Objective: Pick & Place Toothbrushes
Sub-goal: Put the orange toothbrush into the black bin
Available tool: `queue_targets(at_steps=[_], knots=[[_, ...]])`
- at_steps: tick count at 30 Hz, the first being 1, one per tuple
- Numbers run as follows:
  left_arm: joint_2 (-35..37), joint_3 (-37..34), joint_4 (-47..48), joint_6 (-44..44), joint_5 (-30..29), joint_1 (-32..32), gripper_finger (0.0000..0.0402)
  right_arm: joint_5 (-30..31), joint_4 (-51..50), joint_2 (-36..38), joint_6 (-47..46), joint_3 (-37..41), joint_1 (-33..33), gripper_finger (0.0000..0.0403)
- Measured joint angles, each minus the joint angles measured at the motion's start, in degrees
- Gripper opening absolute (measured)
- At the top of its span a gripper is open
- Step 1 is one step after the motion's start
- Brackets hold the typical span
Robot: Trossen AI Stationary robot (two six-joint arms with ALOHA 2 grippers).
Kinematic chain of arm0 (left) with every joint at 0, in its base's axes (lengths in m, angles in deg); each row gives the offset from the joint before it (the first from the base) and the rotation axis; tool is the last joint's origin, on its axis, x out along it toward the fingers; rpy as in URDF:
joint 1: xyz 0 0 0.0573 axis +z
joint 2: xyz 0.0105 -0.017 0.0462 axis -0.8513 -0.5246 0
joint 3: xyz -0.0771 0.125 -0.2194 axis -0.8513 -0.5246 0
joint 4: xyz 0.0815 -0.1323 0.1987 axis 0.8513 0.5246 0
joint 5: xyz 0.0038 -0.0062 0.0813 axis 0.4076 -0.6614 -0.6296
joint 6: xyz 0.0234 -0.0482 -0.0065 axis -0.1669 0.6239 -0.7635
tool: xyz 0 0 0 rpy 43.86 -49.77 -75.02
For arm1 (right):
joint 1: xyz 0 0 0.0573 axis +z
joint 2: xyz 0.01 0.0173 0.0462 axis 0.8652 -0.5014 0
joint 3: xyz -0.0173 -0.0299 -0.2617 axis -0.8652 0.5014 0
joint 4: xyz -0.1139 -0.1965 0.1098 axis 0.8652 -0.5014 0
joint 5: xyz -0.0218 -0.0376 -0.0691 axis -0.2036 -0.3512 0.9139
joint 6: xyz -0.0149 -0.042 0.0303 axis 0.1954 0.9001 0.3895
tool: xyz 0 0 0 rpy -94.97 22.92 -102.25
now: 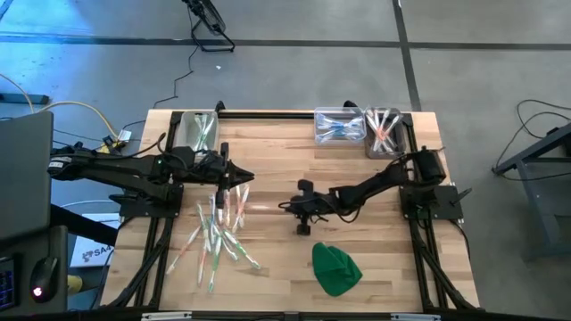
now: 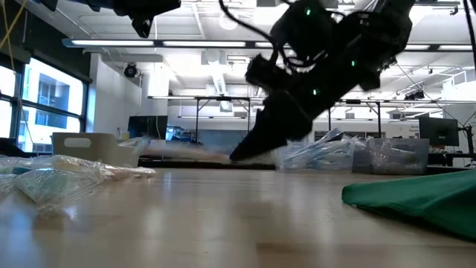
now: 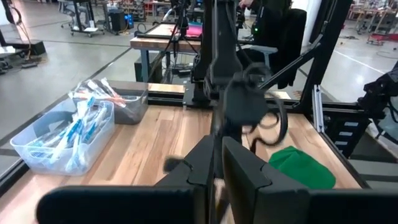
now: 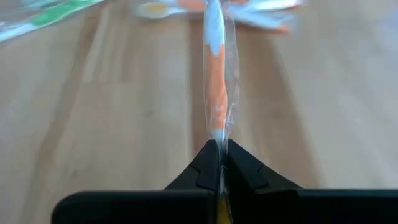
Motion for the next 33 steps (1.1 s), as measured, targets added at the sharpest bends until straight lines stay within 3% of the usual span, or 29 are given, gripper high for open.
queue_targets(at_steps=[12,18,26,33], knots=[[-0.02,0.00,2.33,-0.21,-4.16,0.02,0.0028,23.44,-28.88,16.50,-9.38,-0.09,0.42,0.0004],[-0.02,0.00,3.28,-0.78,-7.17,0.02,0.0028,30.51,-42.67,24.25,-18.75,-0.09,0.41,0.0004],[-0.13,0.00,5.56,-7.61,-17.08,0.08,0.0028,36.36,-58.21,31.56,-34.85,-0.09,0.39,0.0004],[-0.26,0.04,5.60,-14.21,-23.32,0.07,0.0028,47.05,-70.00,33.91,-54.54,-0.16,0.24,0.0004]])
